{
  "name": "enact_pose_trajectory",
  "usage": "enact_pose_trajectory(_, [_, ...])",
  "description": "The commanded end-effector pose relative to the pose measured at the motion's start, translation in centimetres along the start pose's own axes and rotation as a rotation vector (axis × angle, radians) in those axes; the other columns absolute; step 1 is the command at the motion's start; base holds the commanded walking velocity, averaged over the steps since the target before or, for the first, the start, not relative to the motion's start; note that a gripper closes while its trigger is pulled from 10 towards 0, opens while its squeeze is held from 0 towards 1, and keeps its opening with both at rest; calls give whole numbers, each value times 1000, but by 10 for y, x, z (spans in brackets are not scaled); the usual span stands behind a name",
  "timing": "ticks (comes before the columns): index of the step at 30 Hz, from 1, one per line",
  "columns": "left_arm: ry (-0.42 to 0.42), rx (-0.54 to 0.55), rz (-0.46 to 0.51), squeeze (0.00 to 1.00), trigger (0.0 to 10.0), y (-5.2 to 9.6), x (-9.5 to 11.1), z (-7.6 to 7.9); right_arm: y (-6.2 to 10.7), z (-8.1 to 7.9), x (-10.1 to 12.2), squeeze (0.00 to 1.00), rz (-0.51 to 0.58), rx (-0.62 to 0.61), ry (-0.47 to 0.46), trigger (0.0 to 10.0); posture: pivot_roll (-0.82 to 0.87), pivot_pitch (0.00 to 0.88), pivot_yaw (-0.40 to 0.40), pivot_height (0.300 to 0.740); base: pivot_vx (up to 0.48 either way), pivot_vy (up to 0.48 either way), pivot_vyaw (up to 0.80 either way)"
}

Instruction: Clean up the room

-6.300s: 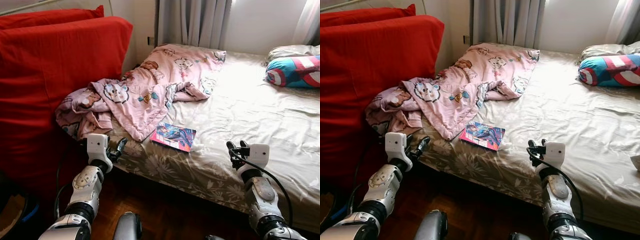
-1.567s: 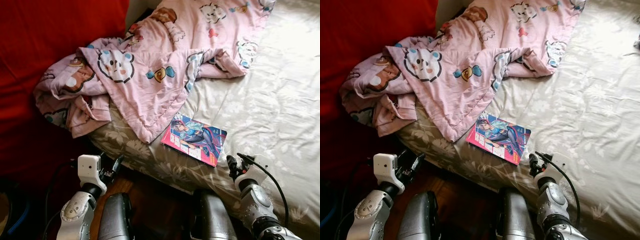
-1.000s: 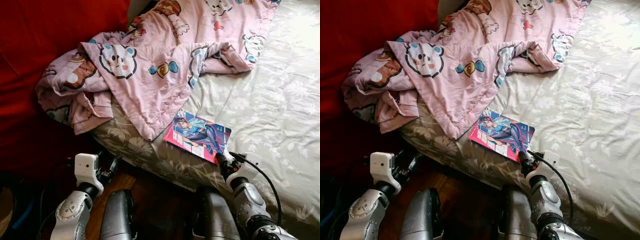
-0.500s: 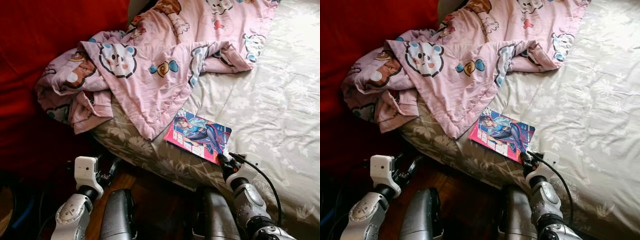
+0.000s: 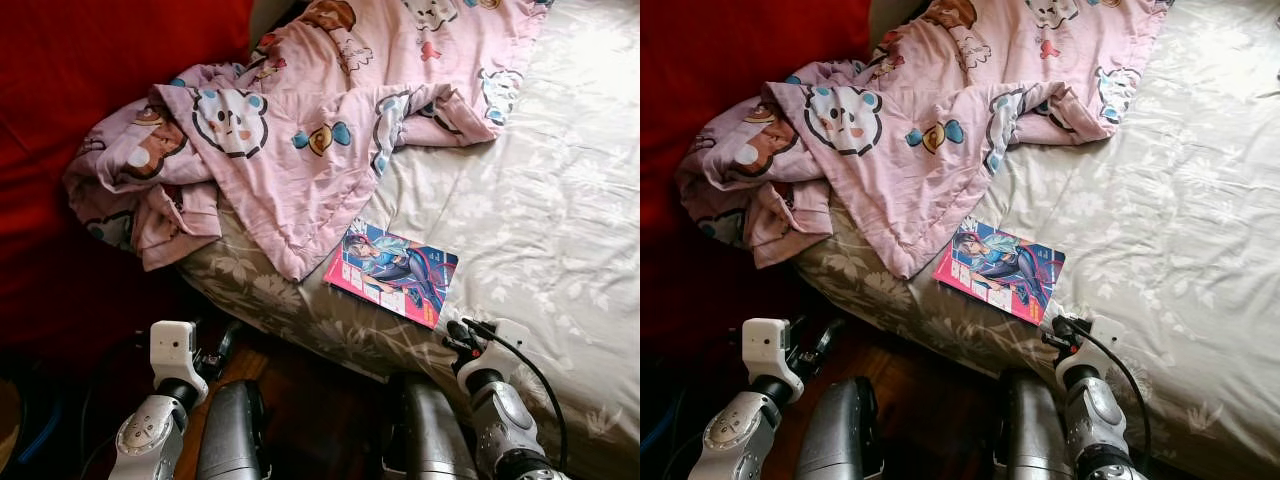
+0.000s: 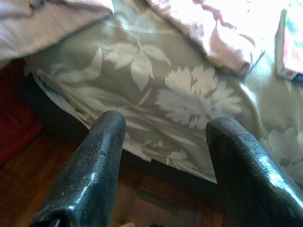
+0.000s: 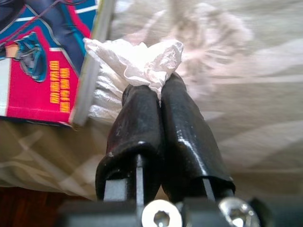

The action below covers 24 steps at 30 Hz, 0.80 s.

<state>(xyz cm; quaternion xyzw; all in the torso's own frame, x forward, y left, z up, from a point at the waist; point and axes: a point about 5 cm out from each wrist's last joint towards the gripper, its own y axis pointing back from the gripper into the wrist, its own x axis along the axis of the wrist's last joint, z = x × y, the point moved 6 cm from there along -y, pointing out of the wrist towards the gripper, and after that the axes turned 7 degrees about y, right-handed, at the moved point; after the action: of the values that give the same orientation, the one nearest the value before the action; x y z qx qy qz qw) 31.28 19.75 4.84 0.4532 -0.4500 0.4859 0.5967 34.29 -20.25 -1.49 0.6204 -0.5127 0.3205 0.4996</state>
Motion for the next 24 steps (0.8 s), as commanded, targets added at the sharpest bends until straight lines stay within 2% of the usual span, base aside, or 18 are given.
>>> enact_pose_trajectory(1, [-7, 33, -41, 0, 10000, 7, -15, -7, 5, 6, -8, 0, -12, -20, -2, 0, 110, 201, -31, 579, 0, 0, 0])
enact_pose_trajectory(6, [27, 96, -61, 0, 10000, 7, -26, -19, 6, 14, 8, 0, 68, -42, -2, 0, 101, 162, -40, 579, 0, 0, 0])
enact_pose_trajectory(11, [85, 127, -79, 0, 10000, 3, -34, -22, 10, 20, 15, 0, 103, -31, 45, 0, 90, 126, -43, 579, 0, 0, 0])
enact_pose_trajectory(15, [96, 144, -129, 0, 10000, 1, -44, -28, 13, 20, 14, 0, 109, -17, 78, 0, 85, 110, -34, 579, 0, 0, 0])
enact_pose_trajectory(17, [80, 157, -169, 0, 10000, 4, -53, -39, 18, 19, 2, 0, 81, -24, 92, 0, 89, 76, -22, 579, 0, 0, 0])
enact_pose_trajectory(18, [80, 157, -169, 0, 10000, 4, -53, -39, 18, 19, 2, 0, 81, -24, 92, 0, 89, 76, -22, 579, 0, 0, 0])
enact_pose_trajectory(19, [90, 171, -188, 0, 10000, 6, -57, -44, 19, 19, -5, 0, 56, -27, 99, 980, 84, 60, -19, 579, 0, 0, 0])
enact_pose_trajectory(20, [94, 184, -200, 0, 10000, 8, -61, -47, 20, 18, -11, 0, 30, -27, 108, 6431, 78, 44, -15, 579, 0, 0, 0])
enact_pose_trajectory(21, [96, 196, -220, 0, 10000, 10, -66, -51, 21, 17, -18, 0, -1, -25, 117, 10000, 76, 38, -13, 579, 0, 0, 0])
enact_pose_trajectory(24, [107, 228, -318, 0, 10000, 20, -91, -56, 27, 20, -40, 0, -98, -36, 146, 10000, 60, 0, -1, 579, 0, 0, 0])
